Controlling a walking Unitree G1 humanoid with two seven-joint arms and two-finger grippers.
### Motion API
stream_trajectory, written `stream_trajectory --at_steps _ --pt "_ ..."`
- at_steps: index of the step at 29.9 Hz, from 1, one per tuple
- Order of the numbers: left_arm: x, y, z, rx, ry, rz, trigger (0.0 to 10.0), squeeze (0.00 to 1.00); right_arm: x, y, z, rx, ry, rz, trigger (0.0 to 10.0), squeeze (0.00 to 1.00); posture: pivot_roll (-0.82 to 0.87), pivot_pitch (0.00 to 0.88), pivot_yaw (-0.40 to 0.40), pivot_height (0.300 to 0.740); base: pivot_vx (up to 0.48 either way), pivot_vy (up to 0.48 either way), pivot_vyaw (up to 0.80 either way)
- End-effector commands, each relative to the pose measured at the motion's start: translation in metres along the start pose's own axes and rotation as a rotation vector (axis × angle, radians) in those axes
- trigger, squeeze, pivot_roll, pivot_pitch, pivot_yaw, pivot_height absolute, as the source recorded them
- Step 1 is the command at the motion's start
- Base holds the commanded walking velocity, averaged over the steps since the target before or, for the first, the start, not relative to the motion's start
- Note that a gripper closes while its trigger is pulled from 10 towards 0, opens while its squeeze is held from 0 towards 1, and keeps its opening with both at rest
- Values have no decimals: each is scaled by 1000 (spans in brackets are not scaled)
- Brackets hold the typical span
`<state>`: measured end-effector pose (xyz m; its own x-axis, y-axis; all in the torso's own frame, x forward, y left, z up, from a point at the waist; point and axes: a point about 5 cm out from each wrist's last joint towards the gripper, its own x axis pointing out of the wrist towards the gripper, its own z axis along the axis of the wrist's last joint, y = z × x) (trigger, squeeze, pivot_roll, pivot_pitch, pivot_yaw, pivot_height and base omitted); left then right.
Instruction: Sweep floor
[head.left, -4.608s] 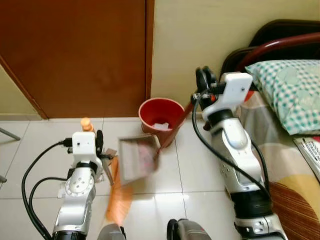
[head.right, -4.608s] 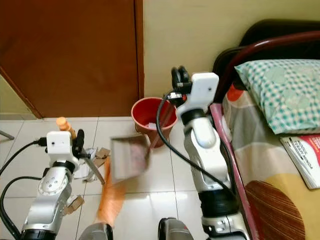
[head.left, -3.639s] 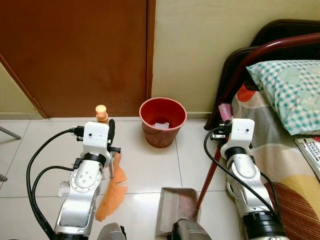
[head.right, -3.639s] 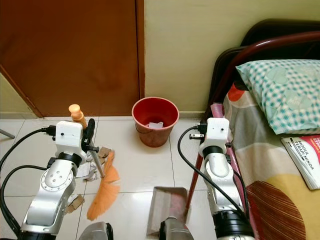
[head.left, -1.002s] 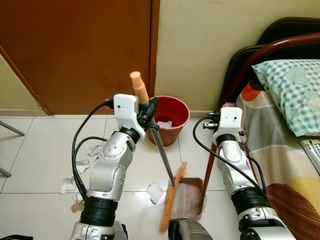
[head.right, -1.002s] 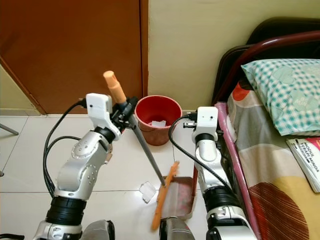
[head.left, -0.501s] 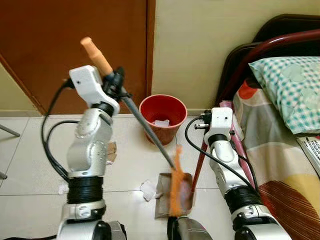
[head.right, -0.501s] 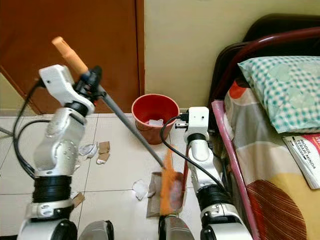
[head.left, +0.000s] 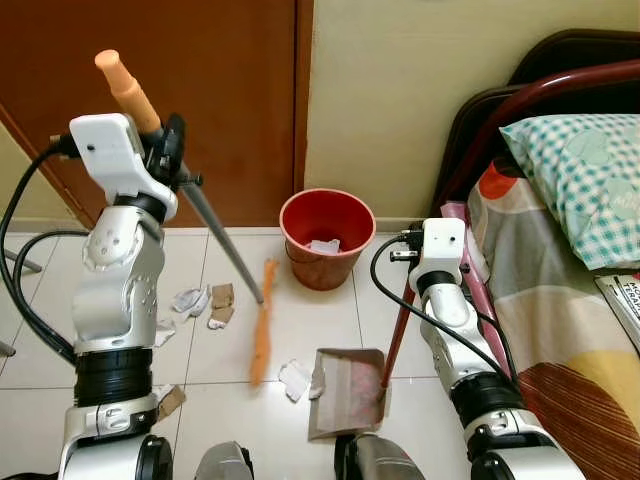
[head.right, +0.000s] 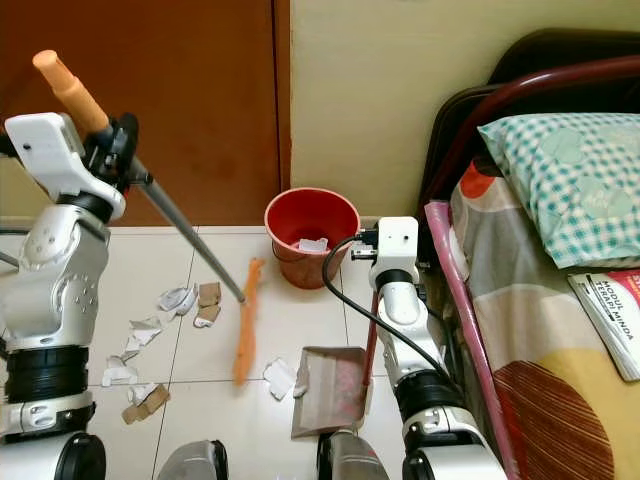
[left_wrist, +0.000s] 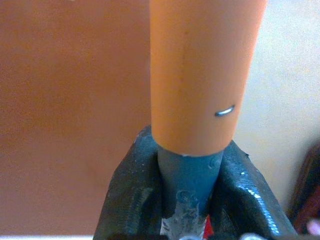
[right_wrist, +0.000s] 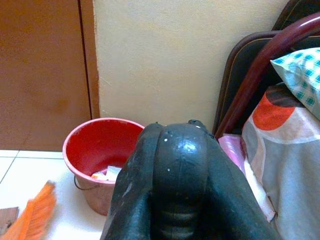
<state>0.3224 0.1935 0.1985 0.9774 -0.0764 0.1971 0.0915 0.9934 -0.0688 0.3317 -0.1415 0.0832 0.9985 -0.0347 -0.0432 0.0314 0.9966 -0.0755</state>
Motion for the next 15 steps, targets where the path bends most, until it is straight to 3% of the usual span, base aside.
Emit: stream_trajectory --at_steps 1,3,4,5,9,15 --pt "-1 -13 7 24 -33 -75 10000 0 1 -1 1 2 -5 7 10000 0 42 130 -62 740 0 0 0" --pt "-7 -26 -2 64 -2 -143 10000 0 3 -1 6 62 -33 0 10000 0 44 129 -63 740 0 0 0" --pt "-7 -26 -2 64 -2 -143 10000 0 3 -1 6 62 -33 0 10000 0 44 129 -63 740 0 0 0" --pt "-13 -38 -11 65 22 -185 10000 0 4 1 9 70 -43 7 10000 0 44 129 -63 740 0 0 0" --pt "-21 -57 -24 30 50 -215 10000 0 6 4 10 63 -42 14 10000 0 44 129 -63 740 0 0 0" --pt "-22 -63 -28 36 48 -199 10000 0 4 6 6 78 -28 20 10000 0 44 129 -63 740 0 0 0"
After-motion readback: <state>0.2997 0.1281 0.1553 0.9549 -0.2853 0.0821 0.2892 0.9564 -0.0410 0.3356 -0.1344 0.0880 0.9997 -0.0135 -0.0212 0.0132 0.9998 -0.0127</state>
